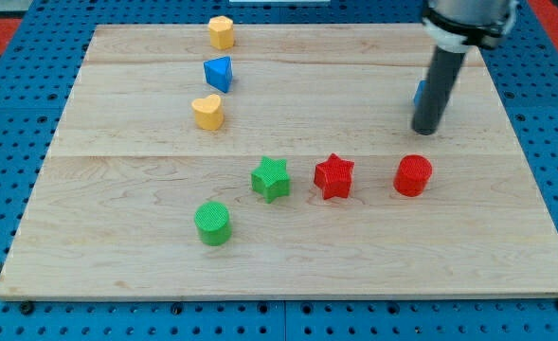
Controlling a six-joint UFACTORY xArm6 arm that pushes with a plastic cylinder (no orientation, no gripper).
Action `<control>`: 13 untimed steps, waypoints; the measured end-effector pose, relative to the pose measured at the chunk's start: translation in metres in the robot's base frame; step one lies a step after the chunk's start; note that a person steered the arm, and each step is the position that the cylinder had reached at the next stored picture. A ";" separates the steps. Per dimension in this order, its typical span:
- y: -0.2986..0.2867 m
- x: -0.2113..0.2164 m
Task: Move the blue cube to the center
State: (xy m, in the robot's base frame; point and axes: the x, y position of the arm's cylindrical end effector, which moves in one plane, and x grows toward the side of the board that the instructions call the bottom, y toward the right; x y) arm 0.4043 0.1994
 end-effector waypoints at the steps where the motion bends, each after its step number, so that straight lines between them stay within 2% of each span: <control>1: 0.079 -0.020; 2: 0.105 -0.061; 3: 0.023 -0.067; 5: 0.013 -0.057; 7: -0.086 -0.029; 9: -0.079 -0.046; 10: -0.091 -0.058; 11: -0.134 -0.057; 12: -0.129 -0.056; 13: -0.134 -0.083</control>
State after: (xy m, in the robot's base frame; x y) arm 0.3217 0.0656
